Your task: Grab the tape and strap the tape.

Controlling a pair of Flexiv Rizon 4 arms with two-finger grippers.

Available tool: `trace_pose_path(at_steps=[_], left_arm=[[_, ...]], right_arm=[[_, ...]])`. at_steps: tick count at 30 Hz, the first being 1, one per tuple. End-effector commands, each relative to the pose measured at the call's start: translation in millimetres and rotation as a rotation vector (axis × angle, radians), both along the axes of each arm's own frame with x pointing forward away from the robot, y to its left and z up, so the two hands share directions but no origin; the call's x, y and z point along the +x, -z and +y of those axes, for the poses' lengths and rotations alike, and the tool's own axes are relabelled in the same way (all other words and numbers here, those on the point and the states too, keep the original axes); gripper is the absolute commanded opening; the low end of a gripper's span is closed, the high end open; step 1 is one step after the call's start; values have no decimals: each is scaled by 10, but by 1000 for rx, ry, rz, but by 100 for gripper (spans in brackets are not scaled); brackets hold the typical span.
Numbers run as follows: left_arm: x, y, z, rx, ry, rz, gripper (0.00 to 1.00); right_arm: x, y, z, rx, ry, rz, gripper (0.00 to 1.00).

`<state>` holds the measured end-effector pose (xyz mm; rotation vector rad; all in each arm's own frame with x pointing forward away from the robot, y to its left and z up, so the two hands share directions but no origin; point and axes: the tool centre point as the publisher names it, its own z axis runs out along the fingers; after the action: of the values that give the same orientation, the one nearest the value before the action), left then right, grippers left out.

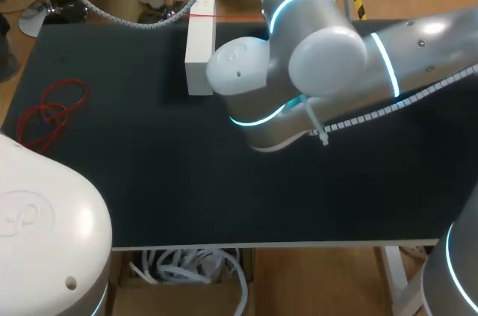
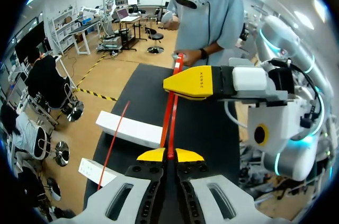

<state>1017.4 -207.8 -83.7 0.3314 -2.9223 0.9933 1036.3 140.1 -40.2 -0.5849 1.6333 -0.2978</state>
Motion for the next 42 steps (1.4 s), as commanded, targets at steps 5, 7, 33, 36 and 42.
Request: trace_pose_path(at_steps=[5,7,33,36,42], left_arm=[[-11,3,5,0,-2,-1,0],[-11,3,5,0,-2,-1,0],[-11,3,5,0,-2,-1,0],[-11,3,5,0,-2,-1,0],[-11,3,5,0,-2,-1,0]], right_arm=[[6,-49,-97,-8,-47,24,0],[-13,-58,-115,-8,-59,27,0],[-95,-59,-34,8,-55,36,0],[-101,-47,-7,4,-54,38,0],[-108,-27,42,-1,-51,38,0]])
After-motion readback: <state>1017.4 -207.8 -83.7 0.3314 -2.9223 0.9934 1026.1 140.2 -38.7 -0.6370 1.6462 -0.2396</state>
